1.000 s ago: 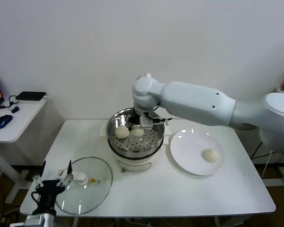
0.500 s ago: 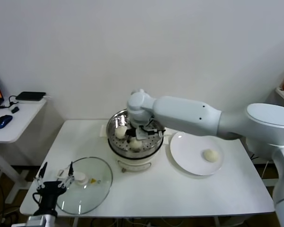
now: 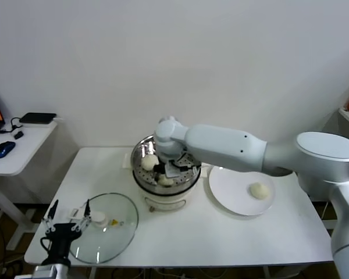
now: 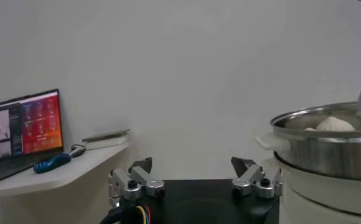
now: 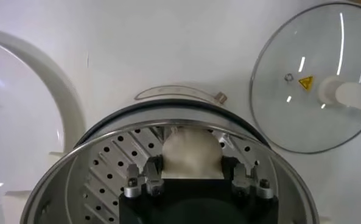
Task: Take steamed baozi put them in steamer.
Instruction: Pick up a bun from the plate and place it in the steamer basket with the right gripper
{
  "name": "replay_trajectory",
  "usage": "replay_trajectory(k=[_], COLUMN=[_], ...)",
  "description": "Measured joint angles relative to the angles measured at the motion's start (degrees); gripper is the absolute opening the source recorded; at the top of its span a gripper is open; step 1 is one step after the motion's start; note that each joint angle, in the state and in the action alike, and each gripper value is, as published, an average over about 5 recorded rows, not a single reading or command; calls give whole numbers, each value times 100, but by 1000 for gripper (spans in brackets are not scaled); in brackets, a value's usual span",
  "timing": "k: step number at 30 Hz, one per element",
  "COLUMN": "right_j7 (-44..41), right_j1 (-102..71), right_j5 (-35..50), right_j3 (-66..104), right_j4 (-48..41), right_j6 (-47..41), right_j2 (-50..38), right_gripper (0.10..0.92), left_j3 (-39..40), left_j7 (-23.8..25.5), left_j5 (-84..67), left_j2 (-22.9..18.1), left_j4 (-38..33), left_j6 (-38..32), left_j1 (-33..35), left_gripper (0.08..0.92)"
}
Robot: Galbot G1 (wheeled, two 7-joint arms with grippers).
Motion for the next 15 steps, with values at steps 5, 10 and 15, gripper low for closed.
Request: replay_trajectory(k=[5, 10, 15], right_j7=[24, 41, 40], right_j1=[-37, -48, -28], right_j5=[-23, -31, -30], right_j3=[6, 40, 101], right_j4=[-19, -33, -37], right_j6=[40, 92, 166], right_j2=[0, -7, -19], right_gripper=[685, 802, 822], left_j3=[2, 2, 11], left_j7=[0, 1, 2], left_j5=[0, 0, 2], left_j2=[0, -1, -5], left_j4=[10, 12, 5], left_j6=[-10, -14, -15], left_j1=[9, 24, 26], left_gripper=[823, 823, 823])
